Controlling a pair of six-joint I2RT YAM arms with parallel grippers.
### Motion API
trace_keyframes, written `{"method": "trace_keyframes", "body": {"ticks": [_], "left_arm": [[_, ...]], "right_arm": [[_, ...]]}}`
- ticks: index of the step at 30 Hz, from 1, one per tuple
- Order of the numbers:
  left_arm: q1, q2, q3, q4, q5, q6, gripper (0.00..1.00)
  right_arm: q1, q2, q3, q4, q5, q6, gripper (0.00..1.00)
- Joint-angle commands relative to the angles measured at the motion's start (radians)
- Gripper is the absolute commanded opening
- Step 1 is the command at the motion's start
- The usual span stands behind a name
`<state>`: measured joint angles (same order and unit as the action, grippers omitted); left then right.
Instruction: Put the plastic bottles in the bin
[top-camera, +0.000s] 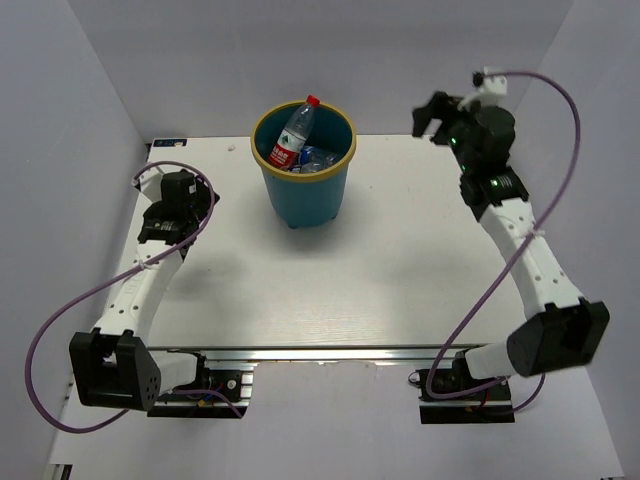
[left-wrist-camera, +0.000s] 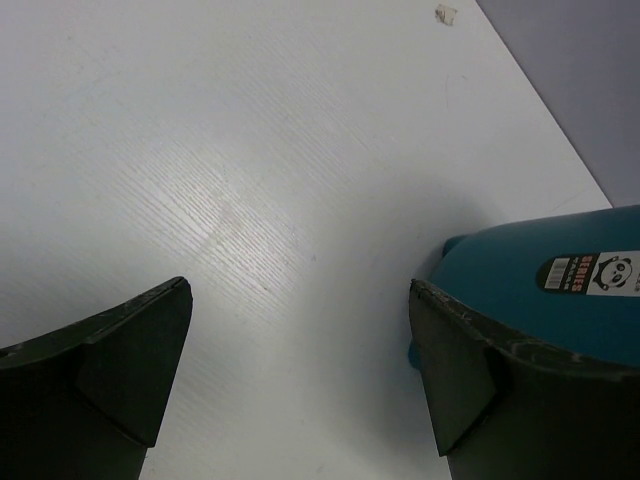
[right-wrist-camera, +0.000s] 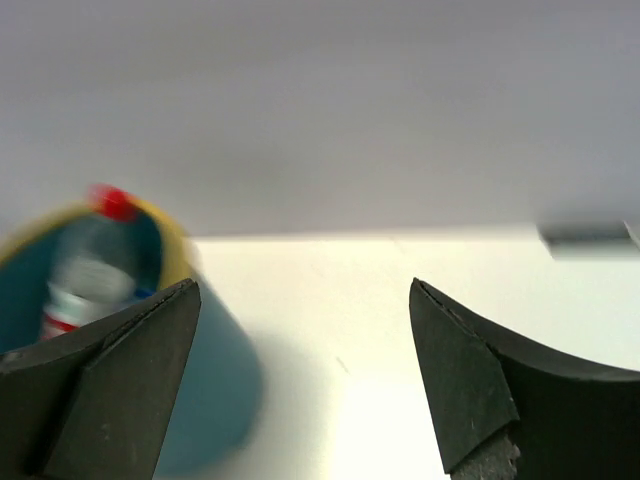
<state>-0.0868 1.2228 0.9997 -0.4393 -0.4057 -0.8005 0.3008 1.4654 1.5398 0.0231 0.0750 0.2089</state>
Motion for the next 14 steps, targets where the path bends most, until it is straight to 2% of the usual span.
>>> {"method": "trace_keyframes", "body": {"ticks": [1,2,3,5,14], "left_arm": [[0.01,-0.012,0.036,0.013,-0.053,0.03,0.98],[0.01,-0.016,0.028,0.019,-0.056,0.038,0.98],[0.012,-0.017,0.019,0.04,-0.056,0.056,0.98],[0.01,-0.028,-0.01,0.062,-0.05,0.072,0.98],[0.012,-0.051,-0.029,0.094,-0.048,0.101,0.98]], "right_arm": [[-0.061,-0.13,-0.27,0.058,0.049,0.113,0.89],[-0.061,-0.163,-0.341,0.073,0.146,0.119,0.89],[-0.061,-0.212,-0.46,0.083,0.167,0.139,0.89],[-0.063,-0.246,-0.535,0.078,0.192,0.136,0.89],[-0.063,-0.335,-0.639,0.109,0.216,0.092,0.9]]}}
